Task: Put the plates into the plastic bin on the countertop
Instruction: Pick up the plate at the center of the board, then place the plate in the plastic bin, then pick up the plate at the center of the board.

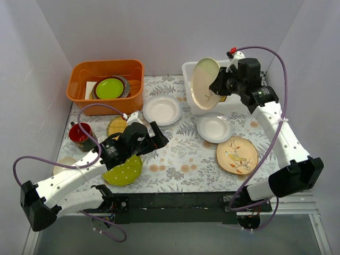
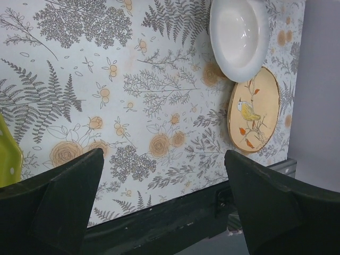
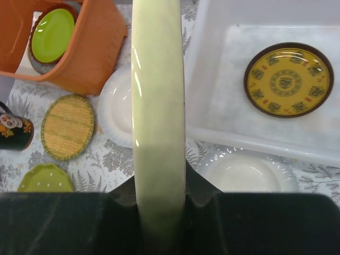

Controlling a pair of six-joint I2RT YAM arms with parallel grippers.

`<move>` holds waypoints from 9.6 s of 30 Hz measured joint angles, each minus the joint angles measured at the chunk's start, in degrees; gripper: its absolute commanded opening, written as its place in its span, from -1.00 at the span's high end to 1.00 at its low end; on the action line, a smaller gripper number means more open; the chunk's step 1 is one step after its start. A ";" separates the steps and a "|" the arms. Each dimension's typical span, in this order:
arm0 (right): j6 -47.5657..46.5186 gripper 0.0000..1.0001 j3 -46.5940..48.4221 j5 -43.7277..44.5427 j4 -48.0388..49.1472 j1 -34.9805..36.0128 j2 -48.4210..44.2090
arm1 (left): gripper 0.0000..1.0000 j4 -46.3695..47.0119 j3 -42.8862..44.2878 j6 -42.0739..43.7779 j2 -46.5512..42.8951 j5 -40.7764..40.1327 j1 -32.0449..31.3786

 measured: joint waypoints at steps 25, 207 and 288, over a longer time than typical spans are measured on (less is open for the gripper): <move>11.43 0.97 11.78 -24.85 8.57 -21.20 28.37 | -0.96 2.51 1.36 -1.29 4.44 6.88 0.00; 5.97 -0.83 -34.69 -13.70 -7.28 -14.32 -39.67 | 0.04 45.40 17.77 -11.93 60.41 16.11 -16.96; 9.03 -0.92 -45.94 -24.61 0.83 -14.32 -40.98 | 1.00 18.60 -8.96 -18.80 5.22 -9.35 -26.23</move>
